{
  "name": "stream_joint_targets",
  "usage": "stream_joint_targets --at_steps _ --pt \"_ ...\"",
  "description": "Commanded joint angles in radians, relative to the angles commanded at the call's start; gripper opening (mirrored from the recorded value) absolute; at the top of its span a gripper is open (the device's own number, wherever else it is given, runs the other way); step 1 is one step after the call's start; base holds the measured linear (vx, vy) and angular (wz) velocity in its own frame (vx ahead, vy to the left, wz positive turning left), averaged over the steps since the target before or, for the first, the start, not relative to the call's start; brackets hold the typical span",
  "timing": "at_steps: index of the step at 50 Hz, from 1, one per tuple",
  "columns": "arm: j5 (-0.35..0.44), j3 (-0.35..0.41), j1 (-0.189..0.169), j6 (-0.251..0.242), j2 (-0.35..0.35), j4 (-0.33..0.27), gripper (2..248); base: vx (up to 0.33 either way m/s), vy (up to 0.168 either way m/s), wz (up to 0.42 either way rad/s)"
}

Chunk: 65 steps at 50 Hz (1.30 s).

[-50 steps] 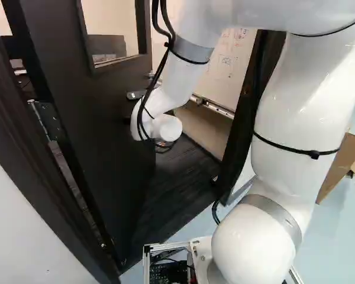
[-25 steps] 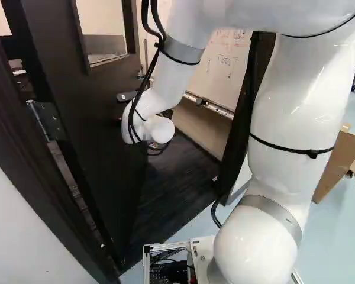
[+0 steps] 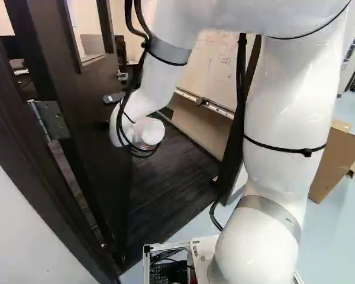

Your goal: Open the door and move inside

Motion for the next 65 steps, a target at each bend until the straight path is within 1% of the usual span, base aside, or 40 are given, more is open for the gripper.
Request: stream_joint_targets --at_steps 12,45,65 --pt "0.000 -0.030 0.028 0.000 -0.026 0.000 247 0.000 0.000 0.000" --pt "0.000 -0.118 0.086 0.000 -0.100 -0.001 247 0.000 0.000 0.000" --pt "0.000 -0.163 0.119 0.000 -0.137 -0.026 247 0.000 0.000 0.000"
